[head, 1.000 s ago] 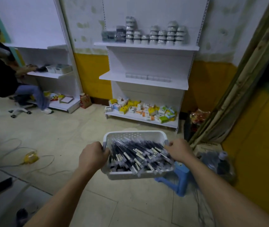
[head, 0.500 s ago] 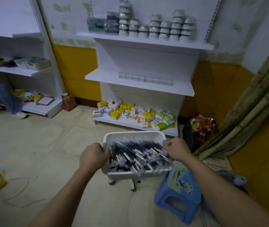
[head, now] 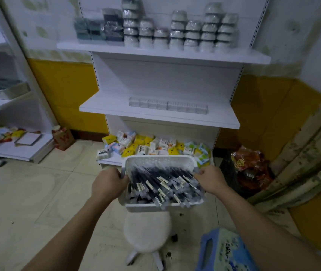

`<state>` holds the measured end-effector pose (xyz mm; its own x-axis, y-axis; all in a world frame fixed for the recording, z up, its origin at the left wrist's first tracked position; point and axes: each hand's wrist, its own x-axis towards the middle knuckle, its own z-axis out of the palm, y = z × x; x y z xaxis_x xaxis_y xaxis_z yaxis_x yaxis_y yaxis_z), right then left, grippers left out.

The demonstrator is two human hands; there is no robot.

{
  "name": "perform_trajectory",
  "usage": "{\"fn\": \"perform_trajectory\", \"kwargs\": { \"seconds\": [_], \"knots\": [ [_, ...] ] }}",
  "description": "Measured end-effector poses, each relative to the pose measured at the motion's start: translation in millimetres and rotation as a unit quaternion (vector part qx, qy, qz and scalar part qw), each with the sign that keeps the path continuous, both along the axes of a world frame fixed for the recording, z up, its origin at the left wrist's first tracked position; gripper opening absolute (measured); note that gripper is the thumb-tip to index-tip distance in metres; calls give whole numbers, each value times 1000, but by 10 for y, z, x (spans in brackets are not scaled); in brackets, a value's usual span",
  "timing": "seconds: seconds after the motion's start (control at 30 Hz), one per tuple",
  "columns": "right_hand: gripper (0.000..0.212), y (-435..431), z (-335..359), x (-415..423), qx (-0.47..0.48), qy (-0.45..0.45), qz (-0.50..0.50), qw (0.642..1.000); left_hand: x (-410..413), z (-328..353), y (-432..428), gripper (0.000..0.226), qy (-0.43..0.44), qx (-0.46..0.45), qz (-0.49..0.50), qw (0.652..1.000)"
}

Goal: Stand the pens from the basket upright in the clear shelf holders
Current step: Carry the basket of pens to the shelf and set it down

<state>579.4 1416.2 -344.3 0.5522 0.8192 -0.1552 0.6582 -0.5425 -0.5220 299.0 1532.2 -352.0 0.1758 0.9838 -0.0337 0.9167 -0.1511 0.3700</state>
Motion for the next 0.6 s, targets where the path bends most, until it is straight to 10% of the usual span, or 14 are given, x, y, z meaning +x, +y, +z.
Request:
{"fn": "perform_trajectory", "kwargs": {
  "seconds": [0.6],
  "knots": [
    [49,2483,-450,1120,-19,4,-18,1000,1149,-513,2595,41,15,-47,-41,998]
  ]
}}
